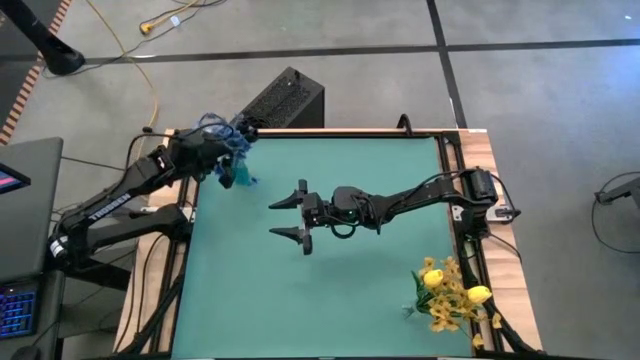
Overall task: Sort flowers into vase by color
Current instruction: Put the blue flower into the blue vase, then return to Home Position
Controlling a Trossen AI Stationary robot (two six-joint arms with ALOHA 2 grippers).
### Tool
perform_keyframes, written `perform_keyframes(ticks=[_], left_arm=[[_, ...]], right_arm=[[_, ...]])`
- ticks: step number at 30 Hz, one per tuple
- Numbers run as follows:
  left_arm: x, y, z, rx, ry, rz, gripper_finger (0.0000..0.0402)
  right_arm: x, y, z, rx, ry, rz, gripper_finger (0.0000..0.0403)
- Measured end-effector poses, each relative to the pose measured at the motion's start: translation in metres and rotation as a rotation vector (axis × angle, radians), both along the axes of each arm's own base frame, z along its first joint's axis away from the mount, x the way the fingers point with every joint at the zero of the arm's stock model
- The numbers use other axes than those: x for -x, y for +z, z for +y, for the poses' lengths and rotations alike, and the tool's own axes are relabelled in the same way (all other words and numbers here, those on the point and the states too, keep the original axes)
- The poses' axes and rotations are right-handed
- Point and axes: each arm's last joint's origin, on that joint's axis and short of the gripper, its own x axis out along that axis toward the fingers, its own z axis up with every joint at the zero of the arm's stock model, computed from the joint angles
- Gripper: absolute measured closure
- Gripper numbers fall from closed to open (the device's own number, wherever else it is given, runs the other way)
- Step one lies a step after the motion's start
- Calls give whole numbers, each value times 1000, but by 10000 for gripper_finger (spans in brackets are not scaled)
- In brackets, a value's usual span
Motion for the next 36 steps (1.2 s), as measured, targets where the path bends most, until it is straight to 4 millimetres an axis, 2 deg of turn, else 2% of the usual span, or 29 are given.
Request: perform_keyframes(ticks=[18,23,31,36], left_arm=[[20,47,-18,35,-30,98,248],[26,66,-23,17,-37,70,248],[30,84,-37,107,-242,-50,248],[34,99,-44,92,-331,-168,248]], right_arm=[[0,0,0,0,0,0,85],[0,0,0,0,-1,0,85],[1,3,-1,0,-1,-3,85],[9,19,-2,2,-3,14,85]])
